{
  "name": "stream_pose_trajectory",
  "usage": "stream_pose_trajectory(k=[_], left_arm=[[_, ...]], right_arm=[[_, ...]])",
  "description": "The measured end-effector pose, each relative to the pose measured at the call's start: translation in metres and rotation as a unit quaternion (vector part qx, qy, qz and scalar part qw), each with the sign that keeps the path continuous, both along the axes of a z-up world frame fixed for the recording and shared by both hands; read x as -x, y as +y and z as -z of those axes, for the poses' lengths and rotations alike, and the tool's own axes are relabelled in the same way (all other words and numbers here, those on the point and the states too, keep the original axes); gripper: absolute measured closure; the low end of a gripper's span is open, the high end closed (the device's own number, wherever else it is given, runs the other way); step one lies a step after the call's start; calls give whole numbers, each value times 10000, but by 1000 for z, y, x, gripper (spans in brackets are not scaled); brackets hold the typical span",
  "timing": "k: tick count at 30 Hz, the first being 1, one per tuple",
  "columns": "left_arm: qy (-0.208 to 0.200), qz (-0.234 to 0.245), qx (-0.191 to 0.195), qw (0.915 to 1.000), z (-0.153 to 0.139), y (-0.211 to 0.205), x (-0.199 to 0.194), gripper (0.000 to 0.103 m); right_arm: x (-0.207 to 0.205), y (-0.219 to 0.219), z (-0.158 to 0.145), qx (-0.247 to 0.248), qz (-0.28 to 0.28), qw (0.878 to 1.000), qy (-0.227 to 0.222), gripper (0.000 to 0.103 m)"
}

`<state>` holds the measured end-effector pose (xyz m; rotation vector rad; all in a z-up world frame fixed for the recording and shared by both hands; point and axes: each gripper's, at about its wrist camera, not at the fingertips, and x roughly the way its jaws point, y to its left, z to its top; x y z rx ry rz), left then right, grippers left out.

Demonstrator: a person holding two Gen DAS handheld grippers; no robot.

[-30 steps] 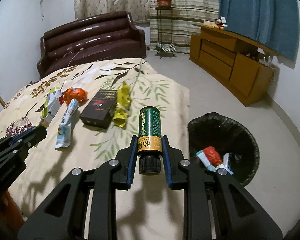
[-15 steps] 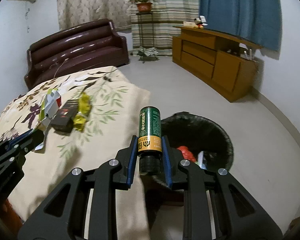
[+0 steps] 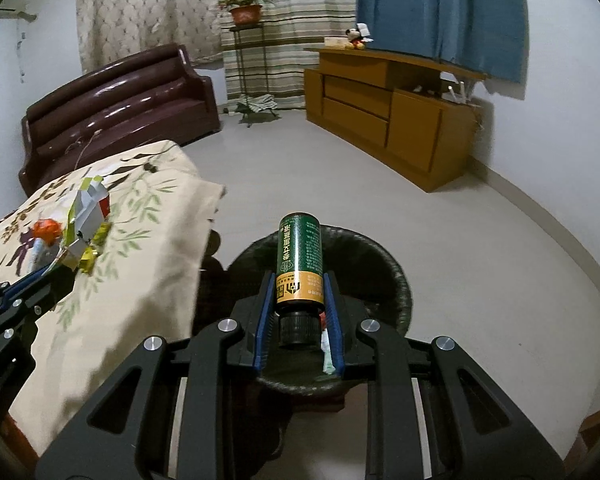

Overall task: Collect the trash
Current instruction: 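Carry can and wrapper over the bin and open both grippers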

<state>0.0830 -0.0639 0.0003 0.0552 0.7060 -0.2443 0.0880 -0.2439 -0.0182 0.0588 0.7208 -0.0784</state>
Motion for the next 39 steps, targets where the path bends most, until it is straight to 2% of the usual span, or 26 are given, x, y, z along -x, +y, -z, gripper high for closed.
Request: stream_pose_trajectory(k=[10, 27, 31, 33, 39], left_arm=[[82, 182, -120, 9997, 12, -38, -25, 85], [226, 304, -329, 9987, 30, -76, -61, 85], [268, 299, -382, 9985, 35, -78, -62, 74], [306, 273, -362, 9985, 36, -77, -61, 67], [234, 189, -366, 9989, 32, -75, -61, 59]], right_arm=[[-16, -25, 16, 6, 217, 9997, 110, 80], [-50, -50, 26, -118, 470, 9987, 142, 80], [-57, -56, 27, -199, 542, 9983, 103, 69], [-57, -56, 27, -195, 559, 9982, 100, 69], [-54, -53, 28, -168, 578, 9981, 103, 64]])
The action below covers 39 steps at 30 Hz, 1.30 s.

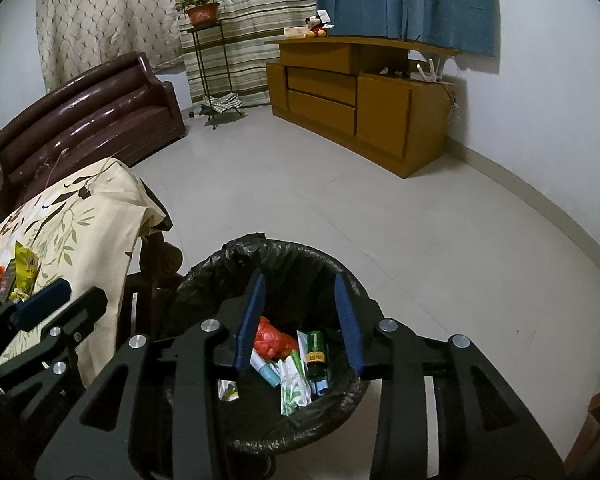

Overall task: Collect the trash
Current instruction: 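Carry can and wrapper over the bin and open both grippers, then return both grippers over the table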

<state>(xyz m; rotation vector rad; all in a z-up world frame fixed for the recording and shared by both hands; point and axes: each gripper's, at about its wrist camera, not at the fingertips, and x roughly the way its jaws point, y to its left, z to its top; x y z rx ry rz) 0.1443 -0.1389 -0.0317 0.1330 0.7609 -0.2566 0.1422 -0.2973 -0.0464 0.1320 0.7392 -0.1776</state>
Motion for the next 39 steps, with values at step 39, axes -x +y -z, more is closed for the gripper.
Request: stream_pose_trajectory(k=[39], left_arm=[[-89, -1511, 78, 9884, -17, 160, 51, 40]], right_arm=[[35, 121, -18, -7, -1042, 9945, 68, 45]])
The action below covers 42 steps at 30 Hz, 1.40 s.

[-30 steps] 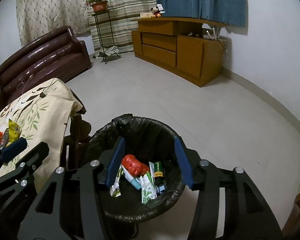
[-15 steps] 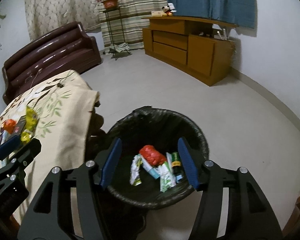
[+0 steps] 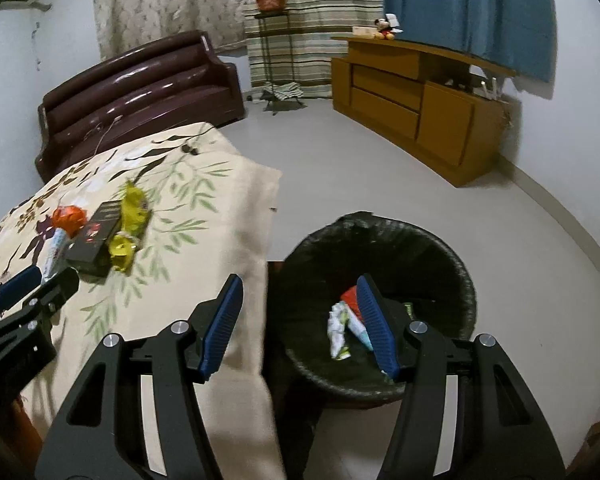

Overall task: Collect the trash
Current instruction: 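Return both grippers over the table, then grasp the white-and-blue printed tube with the left gripper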

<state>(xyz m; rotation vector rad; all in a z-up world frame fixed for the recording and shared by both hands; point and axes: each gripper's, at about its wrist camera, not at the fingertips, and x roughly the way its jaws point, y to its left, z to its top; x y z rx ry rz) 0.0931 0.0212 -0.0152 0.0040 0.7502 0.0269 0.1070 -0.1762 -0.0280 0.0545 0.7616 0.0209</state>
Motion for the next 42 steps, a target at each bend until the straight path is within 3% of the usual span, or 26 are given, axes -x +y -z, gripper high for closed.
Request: stream_pose_trajectory(k=[12, 18, 20, 24, 32, 42], left_arm=[[329, -460, 124, 9983, 15, 50, -12, 39], [757, -474, 614, 9941, 27, 66, -24, 39], [805, -433, 688, 9934, 28, 67, -26, 45], [789, -351, 628, 9943, 28, 68, -25, 65], [712, -231, 723, 9946, 26, 76, -22, 67], [370, -406, 557, 9969, 10, 99, -16, 67]], right_arm=[[-6, 33, -1, 12, -311, 9995, 51, 45], [-11, 46, 0, 43, -427, 9990, 82, 45], [-14, 51, 0, 56, -469, 9988, 101, 45], [-20, 61, 1, 88, -552, 9984, 114, 45], [-31, 83, -1, 136, -750, 9970, 126, 45], [-49, 113, 4, 216, -1003, 9944, 256, 45]])
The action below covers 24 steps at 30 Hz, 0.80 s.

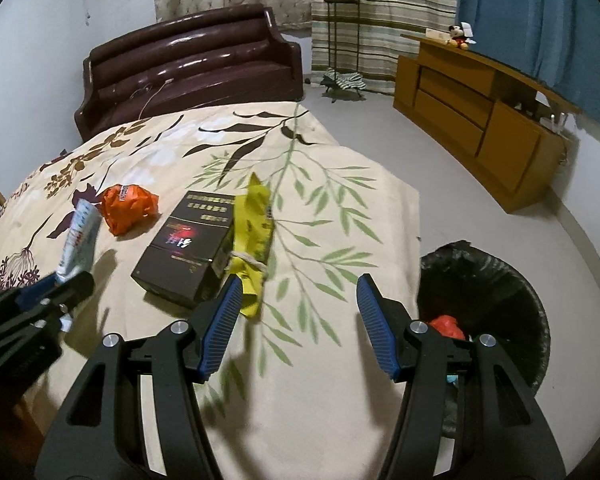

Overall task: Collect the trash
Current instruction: 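Grasp the white-and-blue printed tube with the left gripper, then grasp the yellow packet with the right gripper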

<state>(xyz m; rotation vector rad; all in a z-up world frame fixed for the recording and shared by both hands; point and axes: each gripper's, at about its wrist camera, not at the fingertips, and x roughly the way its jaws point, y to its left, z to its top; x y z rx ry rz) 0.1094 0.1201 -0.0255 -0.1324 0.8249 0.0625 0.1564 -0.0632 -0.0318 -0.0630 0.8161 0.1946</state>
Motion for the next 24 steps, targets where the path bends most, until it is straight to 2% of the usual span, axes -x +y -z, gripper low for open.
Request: stream_pose_trajectory(k=[7, 12, 14, 18, 20, 24], left_arm=[[-83, -142, -43, 9999, -3, 20, -3, 67], [-73, -185, -8, 9998, -2, 29, -5, 67], [-69, -195, -6, 9998, 0, 31, -5, 67], [-66, -216, -3, 9997, 1, 36, -6, 67], [-63, -226, 10, 9997, 2, 38, -6, 67], [-52, -231, 30, 9997, 4, 41, -6, 67]], right_arm=[[-10, 19, 2, 126, -101, 9999, 50, 45], [-19, 26, 3, 185, -96, 9997, 95, 49], [-22, 28, 4, 225, -95, 9996, 107, 54], [-29, 31, 7, 285, -85, 9994, 193, 56], [-31, 33, 9, 305, -93, 9992, 230, 64], [-32, 36, 11, 325, -113, 9991, 249, 67]])
